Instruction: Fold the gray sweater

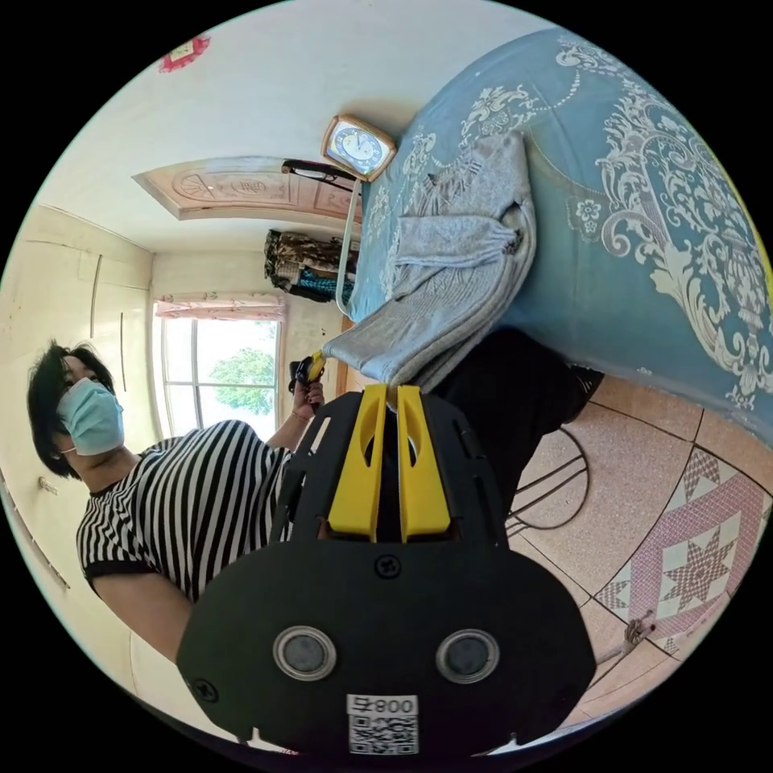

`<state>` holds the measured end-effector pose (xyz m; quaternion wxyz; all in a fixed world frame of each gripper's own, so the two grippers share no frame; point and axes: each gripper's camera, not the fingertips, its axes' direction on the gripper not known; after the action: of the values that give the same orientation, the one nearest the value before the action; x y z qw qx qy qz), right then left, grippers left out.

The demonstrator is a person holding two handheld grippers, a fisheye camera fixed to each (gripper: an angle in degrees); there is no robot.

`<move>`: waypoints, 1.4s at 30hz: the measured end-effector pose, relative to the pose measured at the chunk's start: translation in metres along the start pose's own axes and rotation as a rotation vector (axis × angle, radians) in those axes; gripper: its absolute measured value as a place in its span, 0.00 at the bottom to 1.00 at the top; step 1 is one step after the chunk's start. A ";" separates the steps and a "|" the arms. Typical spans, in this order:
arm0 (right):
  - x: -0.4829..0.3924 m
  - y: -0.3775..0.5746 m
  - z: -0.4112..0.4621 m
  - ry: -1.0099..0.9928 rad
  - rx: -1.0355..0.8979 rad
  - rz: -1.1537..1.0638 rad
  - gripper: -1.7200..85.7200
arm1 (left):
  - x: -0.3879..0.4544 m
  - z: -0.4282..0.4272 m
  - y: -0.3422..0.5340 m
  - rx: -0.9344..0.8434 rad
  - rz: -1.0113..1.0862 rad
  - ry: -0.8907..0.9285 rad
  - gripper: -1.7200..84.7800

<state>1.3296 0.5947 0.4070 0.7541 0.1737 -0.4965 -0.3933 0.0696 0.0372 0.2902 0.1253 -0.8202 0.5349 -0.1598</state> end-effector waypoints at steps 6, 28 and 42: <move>-0.044 -0.074 -0.031 -0.015 0.061 -0.094 0.04 | 0.053 0.009 -0.054 0.020 0.089 0.045 0.04; 0.002 -0.502 -0.055 0.133 -0.032 0.038 0.04 | 0.141 0.163 -0.340 -0.082 0.039 -0.108 0.05; 0.005 -0.578 -0.094 0.064 0.027 -0.076 0.04 | 0.198 0.181 -0.377 0.000 0.080 -0.007 0.05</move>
<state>1.1703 0.2144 -0.0095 0.7518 0.2152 -0.4703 -0.4090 0.5312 0.0109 0.2914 0.1333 -0.7988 0.5667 -0.1519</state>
